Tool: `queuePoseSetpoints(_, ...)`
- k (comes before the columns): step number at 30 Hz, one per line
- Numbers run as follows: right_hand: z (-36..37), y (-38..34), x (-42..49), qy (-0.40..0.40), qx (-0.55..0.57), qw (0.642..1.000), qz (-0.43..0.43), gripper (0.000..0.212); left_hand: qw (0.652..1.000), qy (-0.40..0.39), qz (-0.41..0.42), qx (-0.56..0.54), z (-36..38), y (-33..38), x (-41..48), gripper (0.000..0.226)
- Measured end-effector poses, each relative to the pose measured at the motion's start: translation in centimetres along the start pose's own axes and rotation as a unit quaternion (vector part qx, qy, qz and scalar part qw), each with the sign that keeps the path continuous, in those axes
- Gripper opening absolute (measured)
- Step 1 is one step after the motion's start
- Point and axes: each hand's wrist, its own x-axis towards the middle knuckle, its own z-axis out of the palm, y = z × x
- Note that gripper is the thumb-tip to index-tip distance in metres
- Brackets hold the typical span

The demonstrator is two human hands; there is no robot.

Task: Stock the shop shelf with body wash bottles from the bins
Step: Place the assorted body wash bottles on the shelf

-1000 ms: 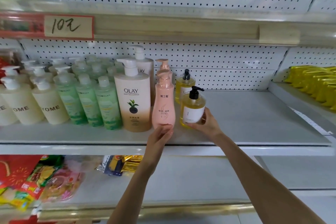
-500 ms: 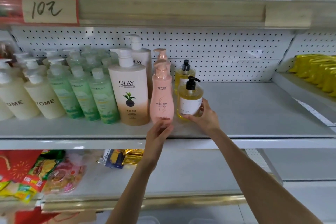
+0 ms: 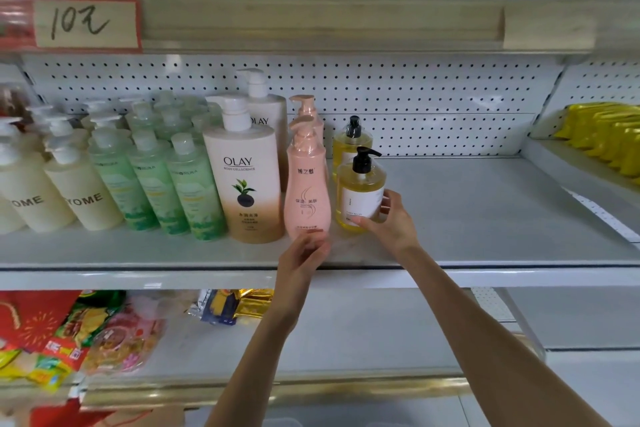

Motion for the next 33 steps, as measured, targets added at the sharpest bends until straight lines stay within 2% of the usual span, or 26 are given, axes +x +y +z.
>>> queuePoseSetpoints(12,0.0,0.4,0.2,-0.025,0.019,1.000,-0.004,0.077,1.000,0.003,-0.025,-0.003,-0.1,0.0,0.1,0.012)
queuePoseSetpoints(25,-0.2,0.0,0.0,-0.057,-0.036,0.998,-0.020,0.075,1.000,0.016,-0.019,0.004,0.0,0.0,0.2,0.016)
queuePoseSetpoints(27,-0.5,-0.6,-0.8,-0.046,0.003,0.999,-0.002,0.077,1.000,0.017,-0.025,-0.001,-0.1,0.0,0.1,0.019)
queuePoseSetpoints(30,-1.7,-1.2,-3.6,-0.001,0.168,0.985,0.032,0.077,0.999,0.006,-0.037,-0.001,-0.3,0.6,0.2,0.025)
queuePoseSetpoints(33,-3.4,-0.4,-7.5,-0.002,0.187,0.982,-0.008,0.068,1.000,0.000,-0.011,-0.020,0.1,1.0,-0.4,0.010)
